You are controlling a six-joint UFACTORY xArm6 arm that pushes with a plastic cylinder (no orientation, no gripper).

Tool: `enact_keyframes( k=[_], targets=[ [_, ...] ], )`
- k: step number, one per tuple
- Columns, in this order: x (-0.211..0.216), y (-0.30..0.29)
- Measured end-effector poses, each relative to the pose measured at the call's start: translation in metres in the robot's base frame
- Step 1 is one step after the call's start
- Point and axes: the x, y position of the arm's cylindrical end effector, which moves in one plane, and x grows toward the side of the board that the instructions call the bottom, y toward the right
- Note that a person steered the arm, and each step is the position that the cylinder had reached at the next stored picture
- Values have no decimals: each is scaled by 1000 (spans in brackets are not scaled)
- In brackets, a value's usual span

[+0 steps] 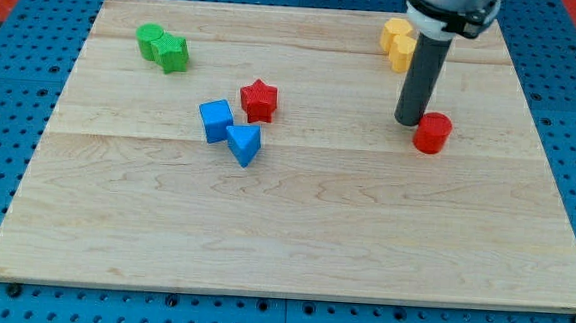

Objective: Move the red circle toward the yellow heart

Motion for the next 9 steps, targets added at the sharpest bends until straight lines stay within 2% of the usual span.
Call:
enact_keyframes(
  k=[1,2,3,4,5,6,9],
  targets=[
    [28,-29],
    [79,37],
    [51,63],
    [-10,21],
    [54,48],
    [55,18],
    [-3,-35]
  ],
)
